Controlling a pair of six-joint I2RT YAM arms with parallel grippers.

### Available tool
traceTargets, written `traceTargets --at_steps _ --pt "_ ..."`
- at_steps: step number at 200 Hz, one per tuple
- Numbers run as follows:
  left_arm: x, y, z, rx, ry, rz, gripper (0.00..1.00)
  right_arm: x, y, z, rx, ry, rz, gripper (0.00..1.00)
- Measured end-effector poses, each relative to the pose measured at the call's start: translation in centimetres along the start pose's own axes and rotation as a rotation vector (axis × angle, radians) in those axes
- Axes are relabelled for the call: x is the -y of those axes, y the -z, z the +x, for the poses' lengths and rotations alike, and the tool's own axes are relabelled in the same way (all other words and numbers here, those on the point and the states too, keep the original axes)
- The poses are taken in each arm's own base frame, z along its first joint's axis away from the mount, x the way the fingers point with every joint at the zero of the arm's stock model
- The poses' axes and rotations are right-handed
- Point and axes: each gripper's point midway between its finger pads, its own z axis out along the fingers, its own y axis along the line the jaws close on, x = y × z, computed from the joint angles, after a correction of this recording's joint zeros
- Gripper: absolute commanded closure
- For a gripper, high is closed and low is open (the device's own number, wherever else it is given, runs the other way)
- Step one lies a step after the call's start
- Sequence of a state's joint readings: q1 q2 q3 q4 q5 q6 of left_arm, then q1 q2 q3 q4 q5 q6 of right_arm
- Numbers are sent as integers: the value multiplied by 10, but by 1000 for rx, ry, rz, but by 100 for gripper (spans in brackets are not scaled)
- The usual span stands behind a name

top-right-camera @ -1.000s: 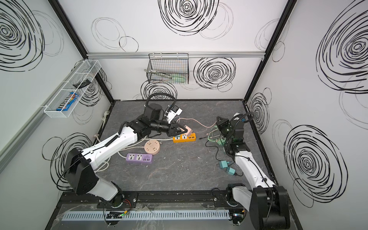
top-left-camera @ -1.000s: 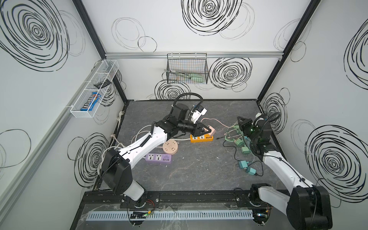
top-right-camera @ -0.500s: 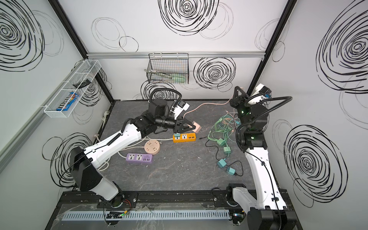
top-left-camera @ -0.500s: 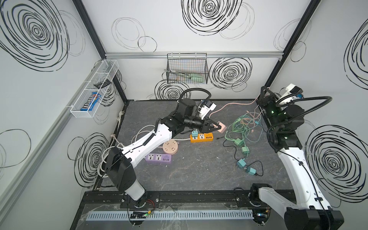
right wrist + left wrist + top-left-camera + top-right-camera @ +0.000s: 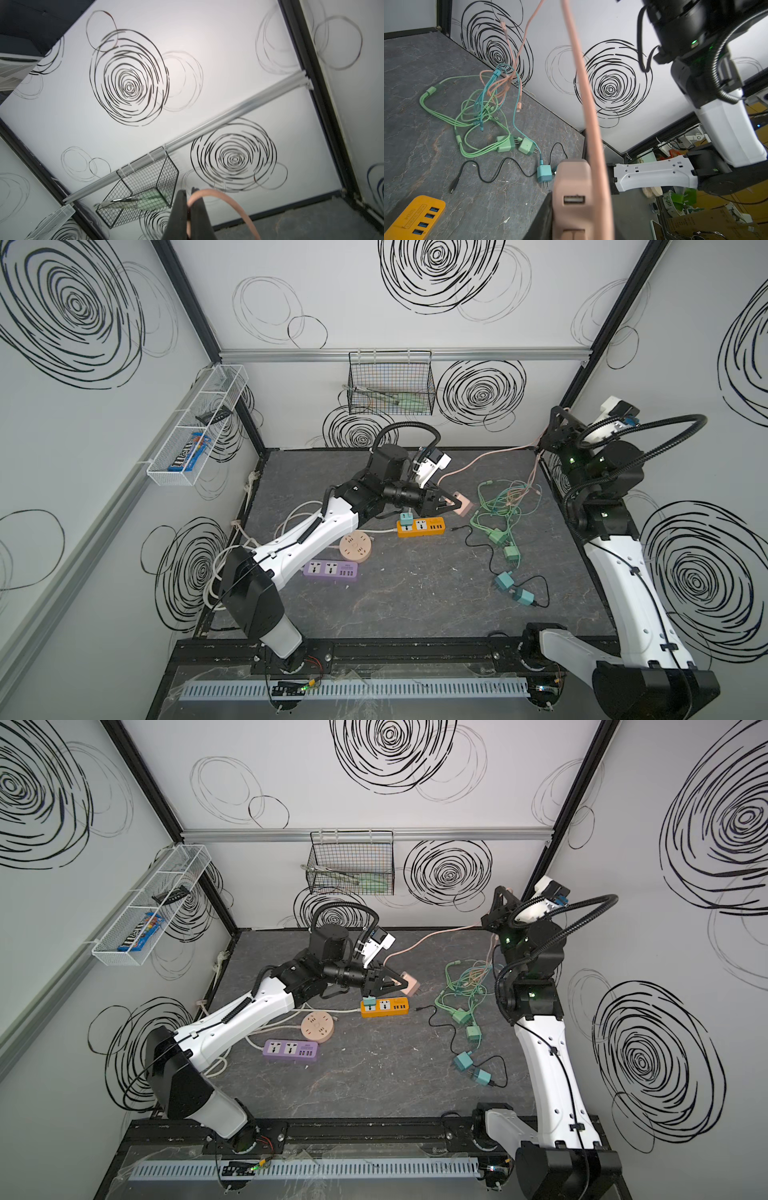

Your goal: Insert the plug

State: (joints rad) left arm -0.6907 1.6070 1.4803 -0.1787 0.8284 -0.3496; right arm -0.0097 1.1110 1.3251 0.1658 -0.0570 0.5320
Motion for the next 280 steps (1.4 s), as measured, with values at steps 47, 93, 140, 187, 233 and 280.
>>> traceTargets --at_steps 47,93,140,187,233,280 --pt "17 3 -25 59 -78 29 100 -72 26 -101 220 100 -169 100" --pt "10 0 -16 37 -54 20 100 -13 4 -6 -13 84 -44 85" --pt "-5 0 -4 9 -7 -12 100 84 6 181 -531 6 162 68" --pt "-29 8 -3 28 38 -73 100 104 31 192 -560 -17 215 24" --pt "-80 40 4 97 157 -210 100 182 73 214 -580 -170 415 1" --pt "-97 92 -11 218 195 -314 100 227 99 232 -599 -303 515 1"
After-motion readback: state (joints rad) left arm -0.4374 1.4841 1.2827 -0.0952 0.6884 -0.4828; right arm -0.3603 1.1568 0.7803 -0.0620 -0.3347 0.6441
